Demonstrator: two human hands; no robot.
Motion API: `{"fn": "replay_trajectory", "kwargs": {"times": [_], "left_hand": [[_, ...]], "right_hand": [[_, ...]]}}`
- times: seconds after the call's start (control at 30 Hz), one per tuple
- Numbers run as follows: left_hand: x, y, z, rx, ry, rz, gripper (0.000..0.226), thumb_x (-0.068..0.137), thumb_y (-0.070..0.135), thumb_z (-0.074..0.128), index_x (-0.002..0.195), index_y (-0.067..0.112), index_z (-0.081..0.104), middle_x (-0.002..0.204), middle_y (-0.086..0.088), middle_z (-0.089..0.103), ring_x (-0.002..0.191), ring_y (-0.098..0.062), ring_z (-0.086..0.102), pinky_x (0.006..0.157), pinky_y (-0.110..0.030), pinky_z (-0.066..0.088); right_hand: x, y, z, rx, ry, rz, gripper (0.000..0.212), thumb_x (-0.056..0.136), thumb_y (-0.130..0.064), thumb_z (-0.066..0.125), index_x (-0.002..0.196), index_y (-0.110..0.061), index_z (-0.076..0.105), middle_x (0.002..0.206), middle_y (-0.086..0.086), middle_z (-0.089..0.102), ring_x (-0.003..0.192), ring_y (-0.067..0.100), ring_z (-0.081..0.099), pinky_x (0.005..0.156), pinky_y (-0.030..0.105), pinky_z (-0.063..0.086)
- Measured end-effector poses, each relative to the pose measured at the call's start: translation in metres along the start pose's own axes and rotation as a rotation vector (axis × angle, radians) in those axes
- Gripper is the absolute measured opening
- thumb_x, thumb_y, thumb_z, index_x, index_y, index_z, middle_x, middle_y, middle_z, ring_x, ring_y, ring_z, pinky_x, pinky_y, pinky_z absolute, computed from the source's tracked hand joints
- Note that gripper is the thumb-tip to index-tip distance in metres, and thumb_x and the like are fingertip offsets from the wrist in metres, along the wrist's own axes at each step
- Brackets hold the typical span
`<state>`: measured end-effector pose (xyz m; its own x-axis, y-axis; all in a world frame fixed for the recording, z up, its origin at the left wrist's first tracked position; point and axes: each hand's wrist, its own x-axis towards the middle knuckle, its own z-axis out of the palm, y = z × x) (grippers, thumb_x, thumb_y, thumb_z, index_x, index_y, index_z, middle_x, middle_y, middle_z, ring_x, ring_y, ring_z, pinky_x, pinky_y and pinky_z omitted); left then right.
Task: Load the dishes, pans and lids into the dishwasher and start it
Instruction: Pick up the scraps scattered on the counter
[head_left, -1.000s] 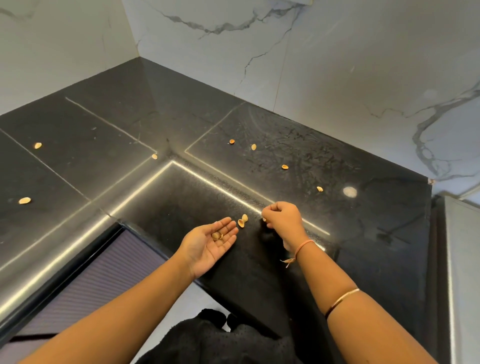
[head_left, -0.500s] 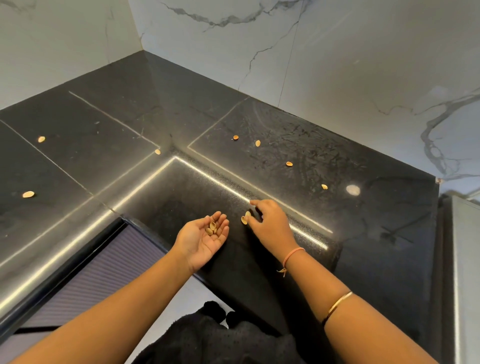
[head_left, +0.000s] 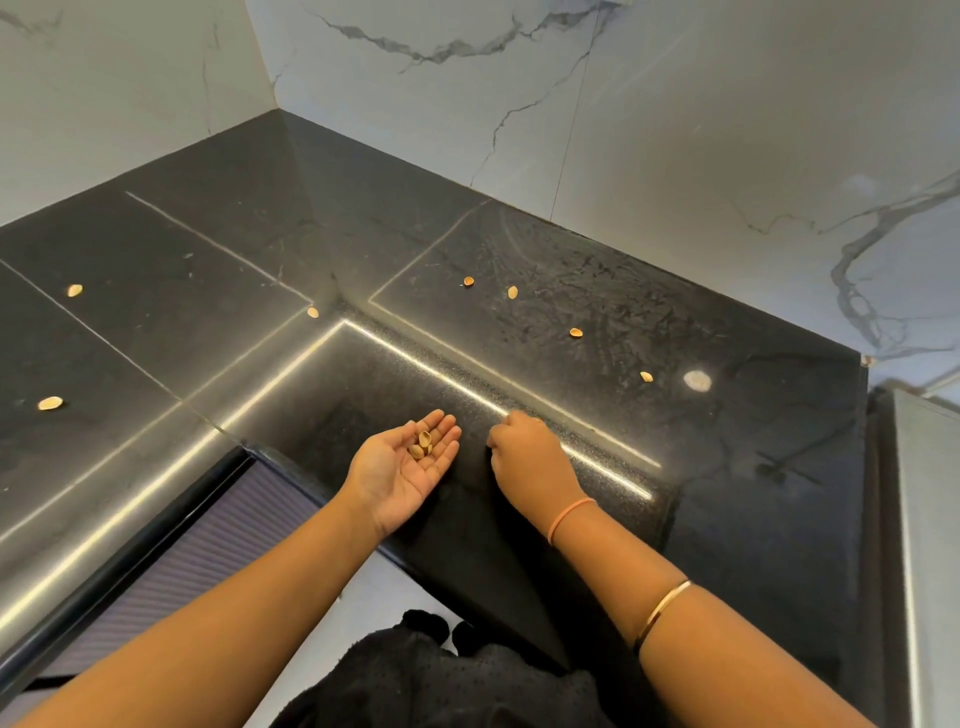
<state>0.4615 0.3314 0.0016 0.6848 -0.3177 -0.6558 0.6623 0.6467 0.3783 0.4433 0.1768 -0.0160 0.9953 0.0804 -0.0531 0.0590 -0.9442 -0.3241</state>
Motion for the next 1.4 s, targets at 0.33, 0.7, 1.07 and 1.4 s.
{"fn": "replay_trajectory", "kwargs": {"times": [0.33,0.7,1.07,1.4], "left_hand": [[0.006,0.003,0.004,0.055,-0.023,-0.051,0.031,0.1,0.013,0.033,0.107,-0.003,0.059,0.106,-0.017,0.064,0.101,-0.027,0.061,0.1,-0.039,0.042],[0.013,-0.002,0.008,0.105,-0.112,-0.121,0.034,0.1,0.015,0.031,0.114,-0.002,0.057,0.106,-0.019,0.064,0.101,-0.026,0.062,0.097,-0.037,0.047],[0.021,0.01,0.013,0.065,-0.128,-0.161,0.031,0.099,0.011,0.032,0.114,-0.004,0.055,0.107,-0.018,0.063,0.093,-0.024,0.064,0.089,-0.035,0.052],[0.023,0.011,0.029,0.109,-0.109,-0.18,0.026,0.099,0.007,0.036,0.105,-0.005,0.058,0.101,-0.015,0.061,0.097,-0.025,0.06,0.1,-0.037,0.043]], "right_hand": [[0.023,0.001,-0.029,0.383,-0.166,0.376,0.019,0.077,0.0,0.063,0.067,-0.016,0.057,0.071,-0.005,0.058,0.075,0.013,0.054,0.061,0.021,0.04],[0.012,-0.033,-0.044,1.072,-0.077,0.392,0.023,0.076,0.012,0.062,0.074,-0.01,0.057,0.078,0.014,0.066,0.069,0.017,0.064,0.067,0.023,0.055],[0.015,-0.048,-0.03,0.621,0.211,0.274,0.012,0.08,-0.006,0.061,0.089,-0.012,0.067,0.084,0.001,0.066,0.077,0.01,0.059,0.068,0.015,0.046],[0.027,0.062,-0.054,0.283,0.215,0.59,0.055,0.087,0.006,0.041,0.141,-0.003,0.038,0.15,0.015,0.029,0.139,0.028,0.026,0.112,0.032,0.023]]}}
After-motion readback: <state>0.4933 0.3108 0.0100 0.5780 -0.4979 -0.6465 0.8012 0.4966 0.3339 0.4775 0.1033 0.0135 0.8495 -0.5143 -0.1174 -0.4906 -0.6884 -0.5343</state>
